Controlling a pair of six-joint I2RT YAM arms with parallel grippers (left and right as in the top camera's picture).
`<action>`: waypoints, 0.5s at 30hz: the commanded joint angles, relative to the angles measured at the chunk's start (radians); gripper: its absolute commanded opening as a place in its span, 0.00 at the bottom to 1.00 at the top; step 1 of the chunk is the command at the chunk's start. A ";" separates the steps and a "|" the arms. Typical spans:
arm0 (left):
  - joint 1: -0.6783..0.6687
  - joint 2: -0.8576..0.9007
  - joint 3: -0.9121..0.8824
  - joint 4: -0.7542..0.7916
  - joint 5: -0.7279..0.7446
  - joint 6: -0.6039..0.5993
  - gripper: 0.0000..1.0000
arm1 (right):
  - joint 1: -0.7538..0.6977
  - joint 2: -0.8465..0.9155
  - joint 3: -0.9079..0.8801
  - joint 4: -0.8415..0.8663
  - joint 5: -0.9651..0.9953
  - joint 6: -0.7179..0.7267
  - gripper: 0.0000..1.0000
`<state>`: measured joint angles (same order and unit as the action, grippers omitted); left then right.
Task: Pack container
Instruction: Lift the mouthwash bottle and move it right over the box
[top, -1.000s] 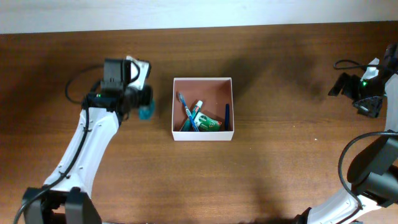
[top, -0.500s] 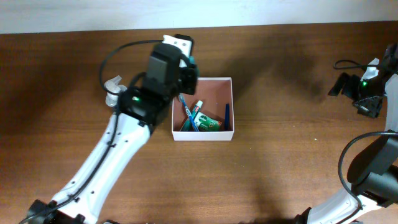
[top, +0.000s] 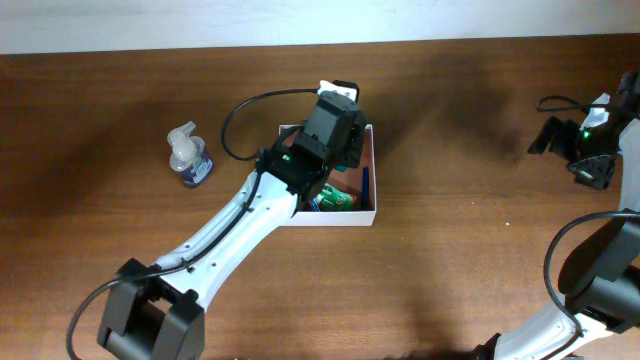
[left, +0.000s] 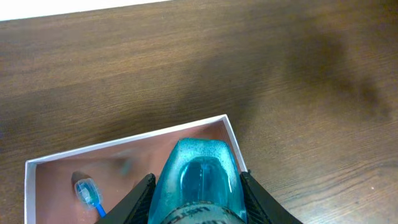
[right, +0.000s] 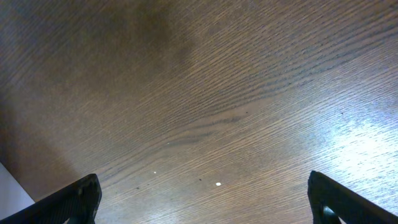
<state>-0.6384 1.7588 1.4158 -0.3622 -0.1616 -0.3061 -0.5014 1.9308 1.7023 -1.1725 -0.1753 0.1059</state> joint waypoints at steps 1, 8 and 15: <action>-0.003 0.019 0.019 0.034 -0.016 -0.023 0.03 | 0.005 -0.005 -0.003 0.003 0.002 0.008 0.99; -0.003 0.093 0.019 0.078 0.026 -0.039 0.04 | 0.005 -0.005 -0.003 0.003 0.003 0.008 0.98; -0.003 0.112 0.019 0.081 0.027 -0.042 0.22 | 0.005 -0.005 -0.003 0.003 0.003 0.008 0.99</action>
<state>-0.6384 1.8759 1.4158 -0.3012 -0.1387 -0.3344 -0.5014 1.9308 1.7023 -1.1725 -0.1753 0.1051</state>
